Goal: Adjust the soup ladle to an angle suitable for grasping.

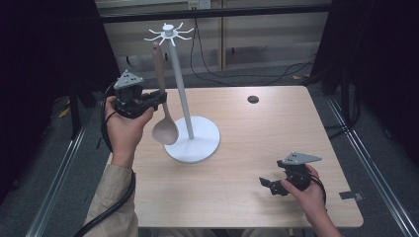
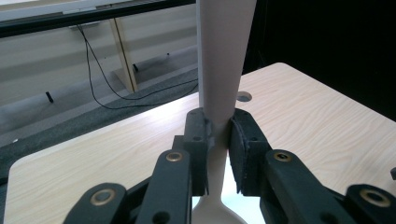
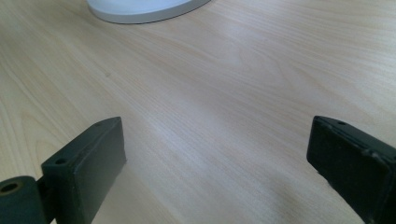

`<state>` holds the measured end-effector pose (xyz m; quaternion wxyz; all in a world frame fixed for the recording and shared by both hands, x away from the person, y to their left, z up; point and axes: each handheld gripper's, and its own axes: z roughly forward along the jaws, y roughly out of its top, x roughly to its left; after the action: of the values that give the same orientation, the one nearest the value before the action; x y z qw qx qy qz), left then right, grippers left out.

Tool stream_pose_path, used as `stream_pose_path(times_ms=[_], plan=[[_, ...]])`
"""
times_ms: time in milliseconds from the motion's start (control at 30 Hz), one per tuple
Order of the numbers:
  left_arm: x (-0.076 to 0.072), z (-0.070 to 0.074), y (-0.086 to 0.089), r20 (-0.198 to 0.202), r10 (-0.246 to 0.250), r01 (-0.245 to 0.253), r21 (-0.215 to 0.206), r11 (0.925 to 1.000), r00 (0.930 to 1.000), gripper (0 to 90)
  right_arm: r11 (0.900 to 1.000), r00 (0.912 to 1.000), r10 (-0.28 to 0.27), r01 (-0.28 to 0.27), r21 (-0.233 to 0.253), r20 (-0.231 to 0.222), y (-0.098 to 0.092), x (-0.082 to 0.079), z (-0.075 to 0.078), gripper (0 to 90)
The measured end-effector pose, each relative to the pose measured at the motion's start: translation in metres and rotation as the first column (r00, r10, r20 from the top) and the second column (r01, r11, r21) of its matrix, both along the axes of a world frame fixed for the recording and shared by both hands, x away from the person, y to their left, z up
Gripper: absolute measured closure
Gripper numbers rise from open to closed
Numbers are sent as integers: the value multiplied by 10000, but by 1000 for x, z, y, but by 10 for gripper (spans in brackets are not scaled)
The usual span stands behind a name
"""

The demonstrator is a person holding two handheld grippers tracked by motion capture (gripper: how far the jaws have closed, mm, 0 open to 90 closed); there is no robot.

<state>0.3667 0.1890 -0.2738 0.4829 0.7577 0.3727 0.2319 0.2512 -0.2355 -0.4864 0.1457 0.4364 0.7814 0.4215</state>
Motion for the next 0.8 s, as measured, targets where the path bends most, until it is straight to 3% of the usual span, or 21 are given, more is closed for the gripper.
stream_pose_path(times_ms=[467, 800], plan=[[5, -5, -8, 165, 77, -75, -124, 9999, 9998, 782, 10000, 10000, 3, -3, -14, 15, -1, 0, 0, 39], [6, -12, -8, 519, 76, -48, -543, 9985, 9986, 778, 10000, 10000, -13, 13, 11, 51, -2, 0, 1, 39]])
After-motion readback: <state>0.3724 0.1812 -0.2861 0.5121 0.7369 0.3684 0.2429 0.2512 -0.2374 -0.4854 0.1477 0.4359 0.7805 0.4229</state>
